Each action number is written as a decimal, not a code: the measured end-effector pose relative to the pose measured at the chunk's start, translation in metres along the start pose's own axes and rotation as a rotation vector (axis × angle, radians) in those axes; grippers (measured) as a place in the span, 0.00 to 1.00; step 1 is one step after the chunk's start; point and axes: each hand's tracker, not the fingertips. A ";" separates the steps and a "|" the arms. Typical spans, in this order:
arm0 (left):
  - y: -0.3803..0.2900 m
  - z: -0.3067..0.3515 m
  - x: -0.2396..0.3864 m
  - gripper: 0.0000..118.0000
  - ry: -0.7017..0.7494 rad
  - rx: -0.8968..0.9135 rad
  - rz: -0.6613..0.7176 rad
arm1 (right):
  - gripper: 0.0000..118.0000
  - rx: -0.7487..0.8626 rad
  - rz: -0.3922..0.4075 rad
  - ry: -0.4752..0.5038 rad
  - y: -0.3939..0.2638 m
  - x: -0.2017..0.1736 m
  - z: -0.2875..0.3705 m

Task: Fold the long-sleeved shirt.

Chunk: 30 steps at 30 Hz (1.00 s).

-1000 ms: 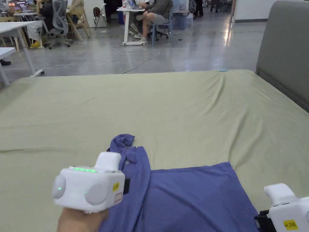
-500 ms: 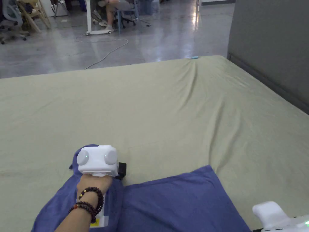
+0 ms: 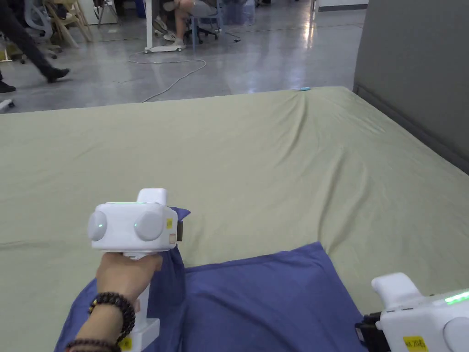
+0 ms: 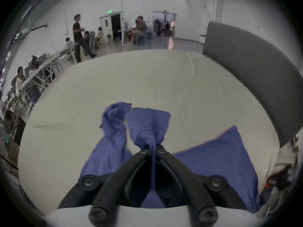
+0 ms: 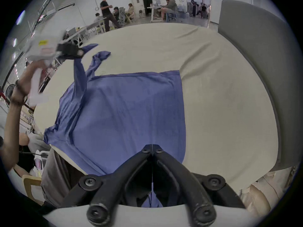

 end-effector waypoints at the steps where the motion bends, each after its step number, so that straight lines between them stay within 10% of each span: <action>1: -0.015 0.021 -0.001 0.00 0.004 0.005 -0.006 | 0.00 0.008 0.009 -0.002 0.000 -0.003 0.003; 12: -0.202 0.045 -0.022 0.00 -0.050 -0.249 0.110 | 0.00 0.031 0.055 -0.032 -0.009 -0.028 0.015; 16: -0.202 0.047 -0.032 0.24 -0.103 -0.174 0.203 | 0.00 0.034 0.049 -0.020 -0.012 -0.032 0.020; 18: -0.193 0.060 -0.032 0.75 -0.140 -0.164 0.198 | 0.00 0.044 0.039 -0.004 -0.012 -0.034 0.024; 19: -0.186 0.072 -0.031 0.76 -0.125 -0.129 0.193 | 0.00 0.050 0.035 0.002 -0.011 -0.035 0.026; 23: -0.159 0.119 -0.030 0.69 -0.030 -0.002 0.140 | 0.00 0.071 0.035 0.001 -0.008 -0.040 0.029; 25: -0.147 0.127 -0.034 0.01 0.018 0.008 0.101 | 0.00 0.076 0.037 0.003 -0.009 -0.042 0.029; 30: -0.110 0.116 -0.071 0.00 0.080 0.004 0.091 | 0.00 0.069 0.066 0.002 -0.014 -0.048 0.025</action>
